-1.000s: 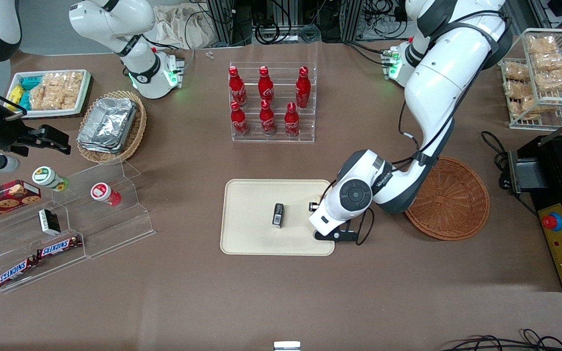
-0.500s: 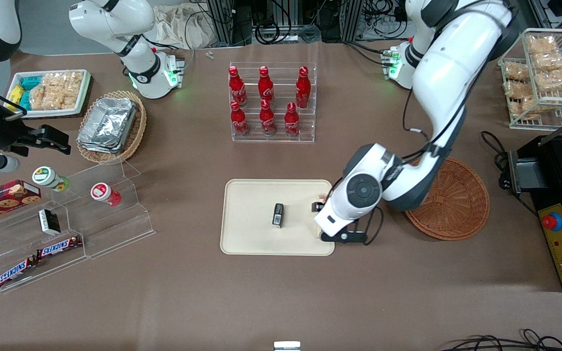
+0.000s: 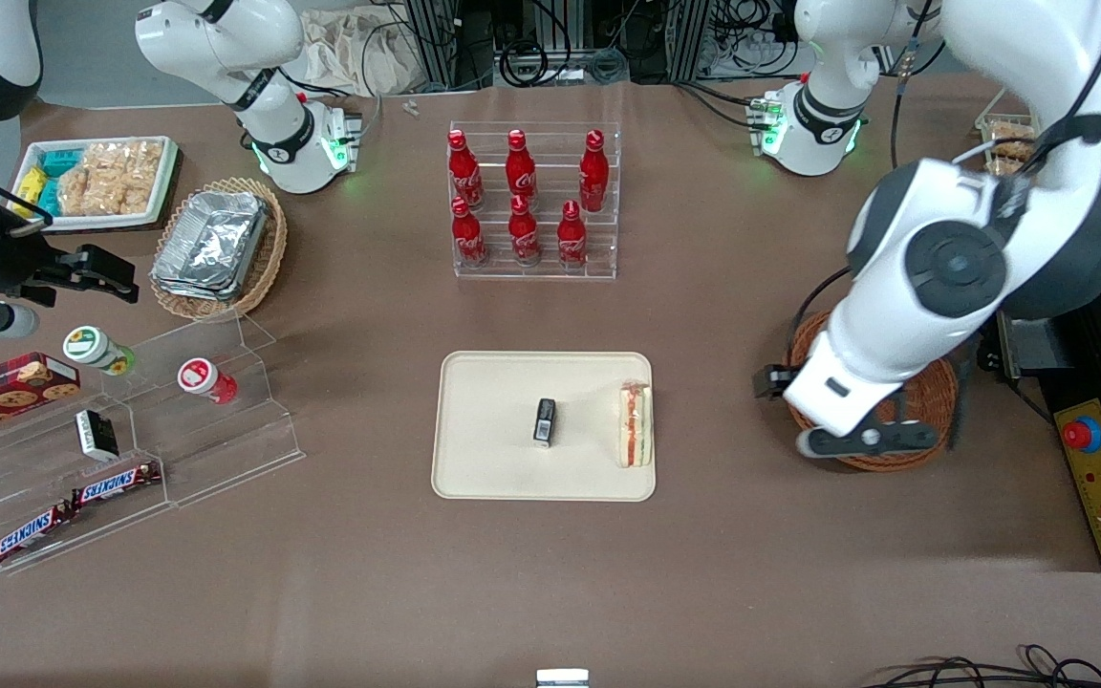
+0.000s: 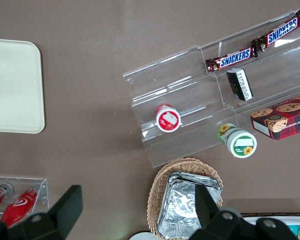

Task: Place sandwich from basket to tray

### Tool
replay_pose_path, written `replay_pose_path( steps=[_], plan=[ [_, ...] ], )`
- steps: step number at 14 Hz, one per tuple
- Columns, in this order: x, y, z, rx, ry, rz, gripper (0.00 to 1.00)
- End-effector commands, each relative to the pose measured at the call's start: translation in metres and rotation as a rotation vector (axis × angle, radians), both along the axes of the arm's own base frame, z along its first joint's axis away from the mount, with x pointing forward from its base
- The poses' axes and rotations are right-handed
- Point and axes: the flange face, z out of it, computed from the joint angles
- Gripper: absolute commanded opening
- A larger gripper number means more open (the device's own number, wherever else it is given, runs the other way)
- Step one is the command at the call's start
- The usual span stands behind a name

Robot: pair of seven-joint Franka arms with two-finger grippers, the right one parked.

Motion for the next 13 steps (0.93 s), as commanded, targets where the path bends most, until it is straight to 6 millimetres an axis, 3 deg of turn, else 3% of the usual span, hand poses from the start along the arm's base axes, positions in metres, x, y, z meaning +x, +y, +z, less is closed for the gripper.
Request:
replay_pose_path(
  steps=[1, 5, 8, 9, 13],
  plan=[
    [-0.021, 0.049, 0.041, -0.048, 0.039, -0.016, 1.00],
    [-0.065, 0.093, 0.105, 0.014, 0.065, -0.049, 1.00],
    [-0.088, 0.146, 0.148, -0.047, 0.029, -0.049, 1.00],
    [-0.094, 0.154, 0.153, -0.052, 0.040, -0.062, 1.00],
    [-0.101, 0.157, 0.157, -0.049, 0.055, -0.065, 1.00]
  ],
)
